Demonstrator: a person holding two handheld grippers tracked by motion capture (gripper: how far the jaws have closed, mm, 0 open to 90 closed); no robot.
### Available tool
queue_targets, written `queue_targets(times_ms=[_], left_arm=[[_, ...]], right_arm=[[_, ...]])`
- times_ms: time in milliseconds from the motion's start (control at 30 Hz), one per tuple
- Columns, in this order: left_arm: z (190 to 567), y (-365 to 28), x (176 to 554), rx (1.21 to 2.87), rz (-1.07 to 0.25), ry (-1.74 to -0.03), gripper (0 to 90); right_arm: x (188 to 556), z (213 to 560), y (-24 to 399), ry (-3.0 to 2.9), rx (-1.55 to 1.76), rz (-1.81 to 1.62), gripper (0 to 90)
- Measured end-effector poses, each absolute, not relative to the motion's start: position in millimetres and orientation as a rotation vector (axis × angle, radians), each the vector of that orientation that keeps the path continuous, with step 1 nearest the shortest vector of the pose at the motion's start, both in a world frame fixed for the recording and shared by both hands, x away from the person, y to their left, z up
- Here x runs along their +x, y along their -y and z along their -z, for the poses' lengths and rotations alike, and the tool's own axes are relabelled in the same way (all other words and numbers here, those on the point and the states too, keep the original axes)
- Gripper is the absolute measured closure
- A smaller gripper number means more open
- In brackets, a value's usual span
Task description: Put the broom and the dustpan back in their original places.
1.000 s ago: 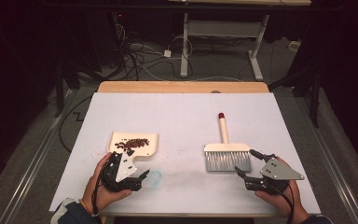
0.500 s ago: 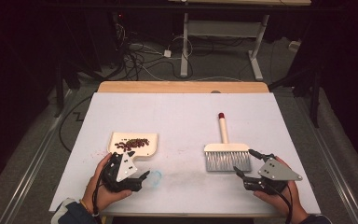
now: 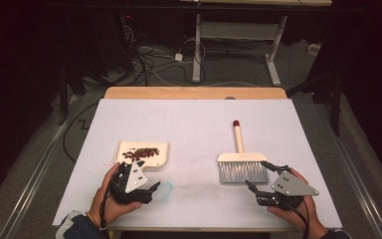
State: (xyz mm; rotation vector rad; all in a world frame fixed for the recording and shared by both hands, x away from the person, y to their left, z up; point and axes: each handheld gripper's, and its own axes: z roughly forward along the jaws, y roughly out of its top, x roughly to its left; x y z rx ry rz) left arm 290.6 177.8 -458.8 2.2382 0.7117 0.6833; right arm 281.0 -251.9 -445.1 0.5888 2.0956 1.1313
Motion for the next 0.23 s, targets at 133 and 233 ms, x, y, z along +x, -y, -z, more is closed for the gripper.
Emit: queue_targets(times_ms=[133, 233], left_arm=[[459.3, -177.2, 291.5, 2.244, -0.683, -0.707, 19.3], [459.9, -177.5, 293.7, 2.234, -0.679, -0.716, 19.3]], right_arm=[[280.0, 444.7, 248.3, -2.101, 0.558, -1.135, 24.5], [281.2, 445.2, 247.6, -2.109, 0.555, -1.139, 24.5]])
